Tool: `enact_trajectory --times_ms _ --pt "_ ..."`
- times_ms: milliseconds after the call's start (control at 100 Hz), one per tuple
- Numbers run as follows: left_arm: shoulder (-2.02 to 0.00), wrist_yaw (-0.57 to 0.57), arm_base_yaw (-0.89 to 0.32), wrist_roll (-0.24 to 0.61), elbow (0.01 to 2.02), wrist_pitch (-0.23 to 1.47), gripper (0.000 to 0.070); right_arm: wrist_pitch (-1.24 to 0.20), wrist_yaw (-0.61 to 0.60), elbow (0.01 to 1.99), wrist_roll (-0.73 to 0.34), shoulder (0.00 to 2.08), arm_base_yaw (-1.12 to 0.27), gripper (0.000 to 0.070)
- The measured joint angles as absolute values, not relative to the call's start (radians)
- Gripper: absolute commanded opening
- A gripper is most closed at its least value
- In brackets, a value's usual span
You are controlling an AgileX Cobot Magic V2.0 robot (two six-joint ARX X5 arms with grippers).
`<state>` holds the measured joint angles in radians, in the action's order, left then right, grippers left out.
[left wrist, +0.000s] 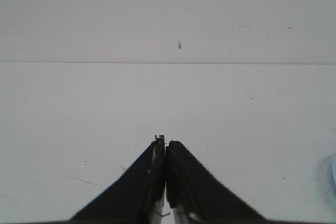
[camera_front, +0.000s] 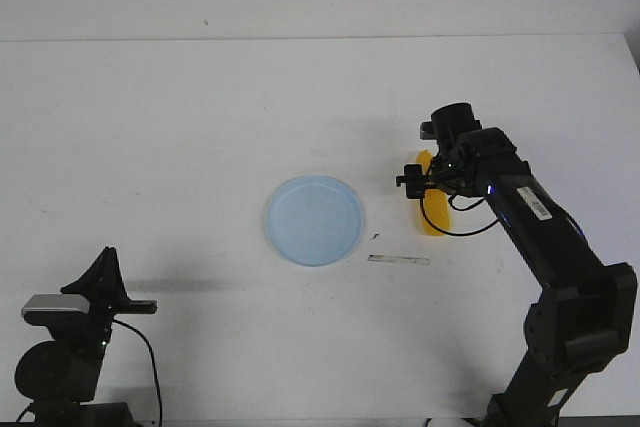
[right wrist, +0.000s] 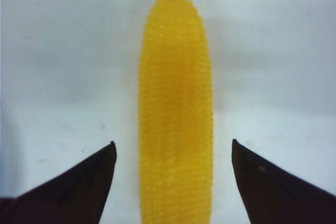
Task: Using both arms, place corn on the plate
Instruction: 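Reach the right gripper forward over the yellow corn cob, then close the right gripper around the middle of the corn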
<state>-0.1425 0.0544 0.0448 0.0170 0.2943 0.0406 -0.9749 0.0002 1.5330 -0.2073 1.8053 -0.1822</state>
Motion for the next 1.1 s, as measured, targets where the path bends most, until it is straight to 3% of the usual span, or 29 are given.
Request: enact_trajectory --times_ms 480,640,750,1100 --pt "-0.143 0.054 0.045 0.017 0.294 0.040 0.0002 -0.941 0.000 1.533 -0.207 1.892 -0.188 0.0499" --pt "-0.143 0.054 0.045 0.017 0.294 0.040 0.0002 -0.943 0.000 1.533 -0.207 1.919 -0.188 0.0434" --pt "-0.143 0.054 0.045 0.017 0.294 0.040 0.0002 -0.942 0.000 1.533 -0.212 1.920 -0.188 0.0322" --pt "-0.143 0.054 0.045 0.017 0.294 0.040 0.0002 -0.942 0.000 1.533 -0.214 1.920 -0.187 0.0322"
